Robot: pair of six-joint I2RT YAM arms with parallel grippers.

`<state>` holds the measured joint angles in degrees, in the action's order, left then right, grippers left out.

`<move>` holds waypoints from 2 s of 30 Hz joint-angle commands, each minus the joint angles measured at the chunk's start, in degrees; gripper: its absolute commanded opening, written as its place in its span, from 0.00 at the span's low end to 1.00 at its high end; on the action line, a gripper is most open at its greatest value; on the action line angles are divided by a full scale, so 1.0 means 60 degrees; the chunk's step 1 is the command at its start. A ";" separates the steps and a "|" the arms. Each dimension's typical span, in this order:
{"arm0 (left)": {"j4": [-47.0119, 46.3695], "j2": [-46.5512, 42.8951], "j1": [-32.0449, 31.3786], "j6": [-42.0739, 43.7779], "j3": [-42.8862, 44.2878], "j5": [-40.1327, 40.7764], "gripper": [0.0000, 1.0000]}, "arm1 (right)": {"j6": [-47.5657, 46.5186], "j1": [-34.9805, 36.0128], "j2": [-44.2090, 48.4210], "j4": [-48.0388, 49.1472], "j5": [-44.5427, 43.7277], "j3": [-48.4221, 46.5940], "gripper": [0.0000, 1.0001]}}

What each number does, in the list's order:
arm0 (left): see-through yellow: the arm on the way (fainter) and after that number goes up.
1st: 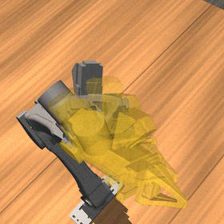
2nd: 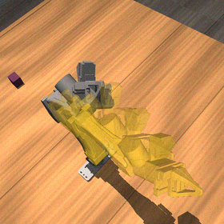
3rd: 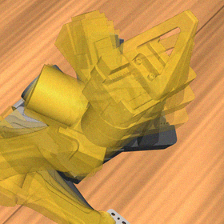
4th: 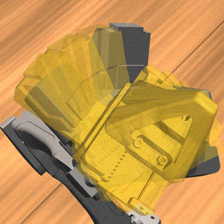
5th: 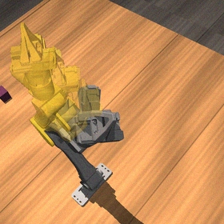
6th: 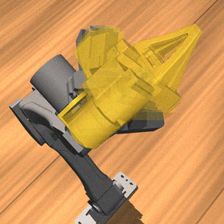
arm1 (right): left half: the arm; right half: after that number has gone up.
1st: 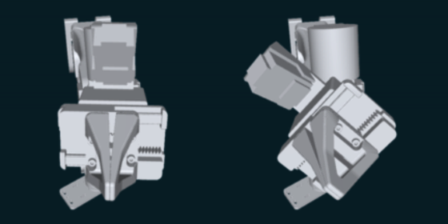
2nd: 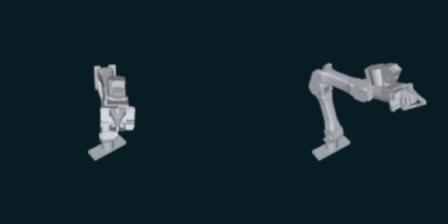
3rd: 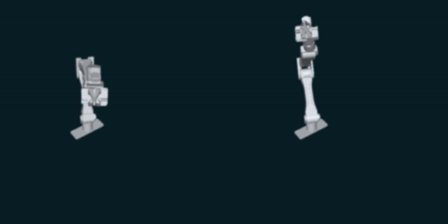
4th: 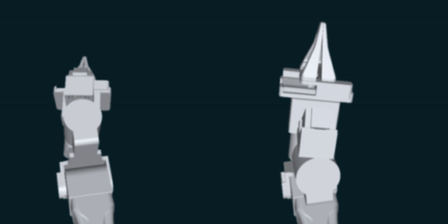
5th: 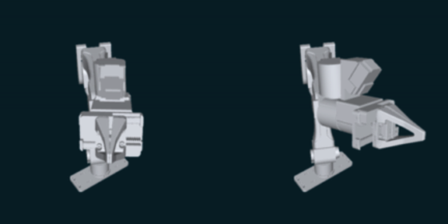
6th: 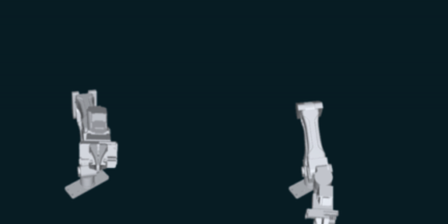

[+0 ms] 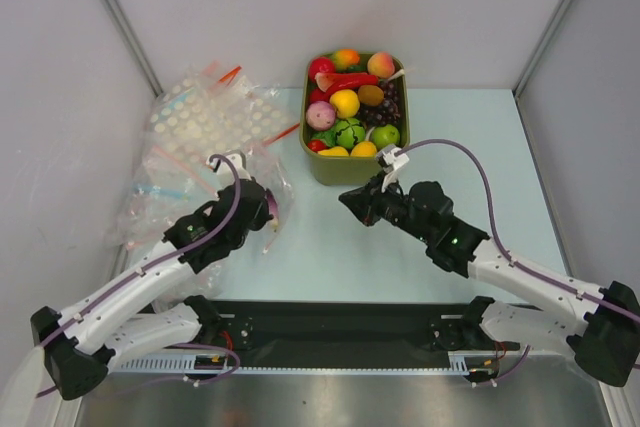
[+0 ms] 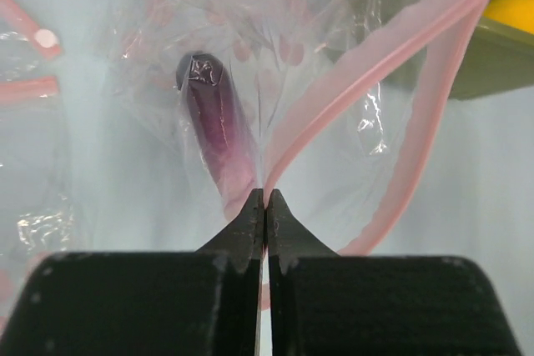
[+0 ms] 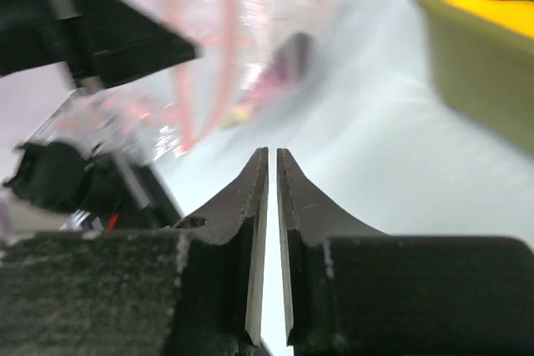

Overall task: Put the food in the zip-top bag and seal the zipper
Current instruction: Pick up the fake fruit from the bin.

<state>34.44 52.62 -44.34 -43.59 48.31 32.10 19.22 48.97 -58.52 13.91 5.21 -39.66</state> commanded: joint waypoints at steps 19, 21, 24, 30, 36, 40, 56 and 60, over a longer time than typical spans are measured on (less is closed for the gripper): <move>0.0501 0.0414 0.0036 -0.0205 0.0693 0.1125 0.00 | 0.0355 -0.1598 -0.4087 -0.3196 -0.3473 -0.4814 0.96; 0.0414 0.0342 0.0050 -0.0191 0.0649 0.1096 0.00 | 0.0443 -0.1643 -0.4819 -0.3519 -0.3826 -0.5456 0.98; 0.0369 0.0312 0.0036 -0.0132 0.0605 0.1008 0.00 | 0.0590 -0.1687 -0.5903 -0.4046 -0.4661 -0.6495 0.98; 0.0208 0.0327 0.0036 0.0000 0.0575 0.0759 0.00 | 0.0766 -0.1848 -0.7835 -0.4677 -0.5776 -0.8037 1.00; 0.0223 0.0283 0.0036 0.0029 0.0575 0.0744 0.00 | 0.0926 -0.2272 -0.9200 -0.5452 -0.5938 -0.9633 0.99; 0.0208 0.0253 0.0036 0.0044 0.0561 0.0715 0.00 | 0.0957 -0.2419 -0.9612 -0.5600 -0.5688 -0.9914 0.94; 0.0048 0.0297 0.0036 0.0132 0.0517 0.0511 0.00 | -0.0185 -0.1937 -0.5117 -0.3447 -0.4210 -0.6458 0.61; -0.0056 0.0297 0.0036 0.0205 0.0488 0.0334 0.00 | -0.0405 -0.1499 -0.3480 -0.3096 -0.2984 -0.5258 0.61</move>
<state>36.71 55.33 -44.34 -43.46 49.87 35.16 19.31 37.85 -85.45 -8.08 -18.96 -75.05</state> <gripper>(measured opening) 0.009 0.740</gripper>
